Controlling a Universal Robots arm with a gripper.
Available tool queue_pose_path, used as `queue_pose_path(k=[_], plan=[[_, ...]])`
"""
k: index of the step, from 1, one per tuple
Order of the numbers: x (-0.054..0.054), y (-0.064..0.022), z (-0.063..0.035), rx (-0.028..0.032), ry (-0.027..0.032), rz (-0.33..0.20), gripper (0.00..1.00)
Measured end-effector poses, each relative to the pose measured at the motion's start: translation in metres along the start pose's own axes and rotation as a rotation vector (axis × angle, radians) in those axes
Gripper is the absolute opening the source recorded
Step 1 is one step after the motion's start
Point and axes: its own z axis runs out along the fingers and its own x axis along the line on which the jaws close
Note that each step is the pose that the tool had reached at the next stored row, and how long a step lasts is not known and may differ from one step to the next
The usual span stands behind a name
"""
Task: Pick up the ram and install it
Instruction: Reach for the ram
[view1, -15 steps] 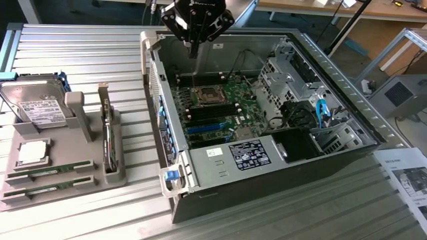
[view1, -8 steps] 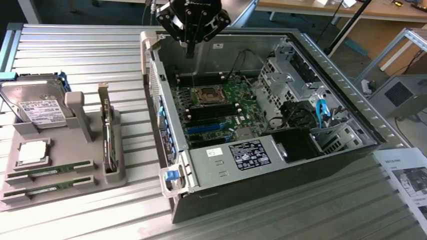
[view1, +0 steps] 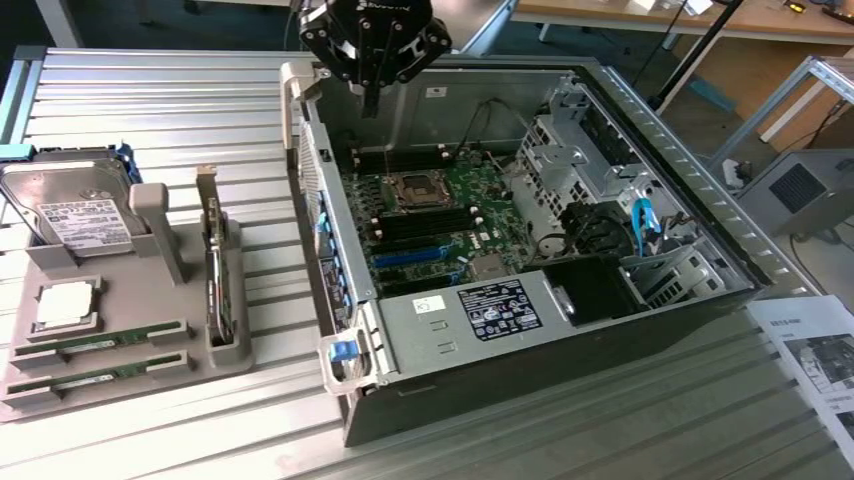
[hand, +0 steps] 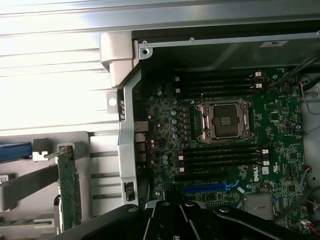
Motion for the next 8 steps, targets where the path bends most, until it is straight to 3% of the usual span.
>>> queue_pose_path(k=[8], plan=[[0.012,-0.0009,-0.0003,-0.0001,0.0,0.0,0.11]])
